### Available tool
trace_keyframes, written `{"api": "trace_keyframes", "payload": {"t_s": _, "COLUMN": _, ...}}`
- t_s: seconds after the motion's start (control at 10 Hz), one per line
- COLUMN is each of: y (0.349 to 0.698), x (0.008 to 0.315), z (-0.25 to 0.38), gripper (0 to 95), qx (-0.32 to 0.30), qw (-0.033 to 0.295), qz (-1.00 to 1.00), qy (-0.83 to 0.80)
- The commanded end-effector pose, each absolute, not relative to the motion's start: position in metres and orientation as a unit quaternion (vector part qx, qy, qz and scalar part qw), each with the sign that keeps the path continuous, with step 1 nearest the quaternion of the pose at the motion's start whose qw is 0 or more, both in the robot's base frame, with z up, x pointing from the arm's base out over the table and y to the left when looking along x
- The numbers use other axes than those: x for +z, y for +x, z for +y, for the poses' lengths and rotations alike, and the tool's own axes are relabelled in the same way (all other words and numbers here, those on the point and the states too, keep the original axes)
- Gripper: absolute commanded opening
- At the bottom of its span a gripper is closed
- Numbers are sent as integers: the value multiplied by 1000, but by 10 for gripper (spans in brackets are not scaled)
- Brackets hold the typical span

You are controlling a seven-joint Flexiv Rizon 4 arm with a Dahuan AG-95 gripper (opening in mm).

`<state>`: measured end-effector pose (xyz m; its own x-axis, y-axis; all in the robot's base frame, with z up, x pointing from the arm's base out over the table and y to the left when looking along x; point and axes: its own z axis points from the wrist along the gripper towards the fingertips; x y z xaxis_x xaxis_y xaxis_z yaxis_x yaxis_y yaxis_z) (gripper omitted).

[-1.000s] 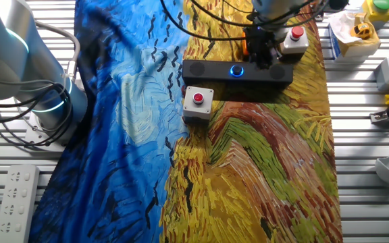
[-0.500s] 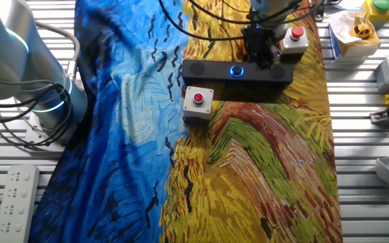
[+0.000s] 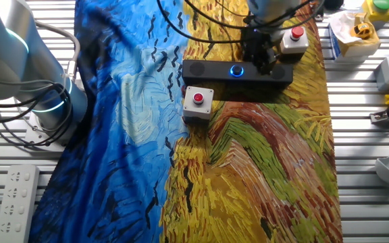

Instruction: Turn the knob to decrease the volume of the speaker

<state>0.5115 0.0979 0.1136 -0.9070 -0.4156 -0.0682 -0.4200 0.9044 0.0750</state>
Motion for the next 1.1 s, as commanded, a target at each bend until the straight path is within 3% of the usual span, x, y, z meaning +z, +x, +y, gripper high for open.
{"api": "trace_keyframes", "payload": {"t_s": 0.1, "y": 504, "x": 105, "z": 99, "gripper": 570, "qx": 50, "qw": 27, "qz": 982, "qy": -178}}
{"api": "trace_keyframes", "payload": {"t_s": 0.6, "y": 494, "x": 94, "z": 114, "gripper": 570, "qx": 44, "qw": 27, "qz": 985, "qy": -162}}
{"api": "trace_keyframes", "payload": {"t_s": 0.7, "y": 493, "x": 94, "z": 114, "gripper": 380, "qx": 41, "qw": 25, "qz": 986, "qy": -157}}
{"api": "trace_keyframes", "payload": {"t_s": 1.1, "y": 493, "x": 94, "z": 114, "gripper": 380, "qx": 17, "qw": 30, "qz": 991, "qy": -128}}
